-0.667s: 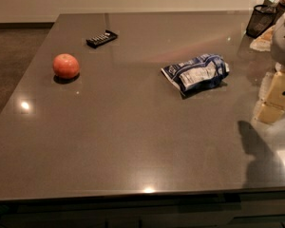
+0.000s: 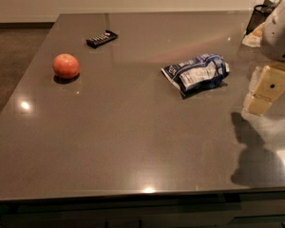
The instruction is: Move blue chip bag near apple
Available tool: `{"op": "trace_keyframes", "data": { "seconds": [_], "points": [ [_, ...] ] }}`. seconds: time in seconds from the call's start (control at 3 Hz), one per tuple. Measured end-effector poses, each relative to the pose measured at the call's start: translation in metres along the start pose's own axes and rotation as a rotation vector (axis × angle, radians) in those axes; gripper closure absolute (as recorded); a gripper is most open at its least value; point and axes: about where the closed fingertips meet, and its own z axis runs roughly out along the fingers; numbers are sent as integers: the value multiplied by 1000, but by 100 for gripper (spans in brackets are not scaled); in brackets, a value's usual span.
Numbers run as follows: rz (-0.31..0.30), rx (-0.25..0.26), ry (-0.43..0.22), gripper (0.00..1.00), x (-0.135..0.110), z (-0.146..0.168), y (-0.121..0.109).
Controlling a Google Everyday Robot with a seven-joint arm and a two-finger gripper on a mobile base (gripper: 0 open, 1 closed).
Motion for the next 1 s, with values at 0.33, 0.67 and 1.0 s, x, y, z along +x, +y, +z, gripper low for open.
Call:
{"op": "trace_keyframes", "data": {
  "seconds": [0.33,0.67,1.0],
  "points": [
    [1,30,-38,0,-9,23,-35],
    [14,54,-68,0,-17,52,-73],
    [32,57,-70,0,-16,80,-101]
  ]
}}
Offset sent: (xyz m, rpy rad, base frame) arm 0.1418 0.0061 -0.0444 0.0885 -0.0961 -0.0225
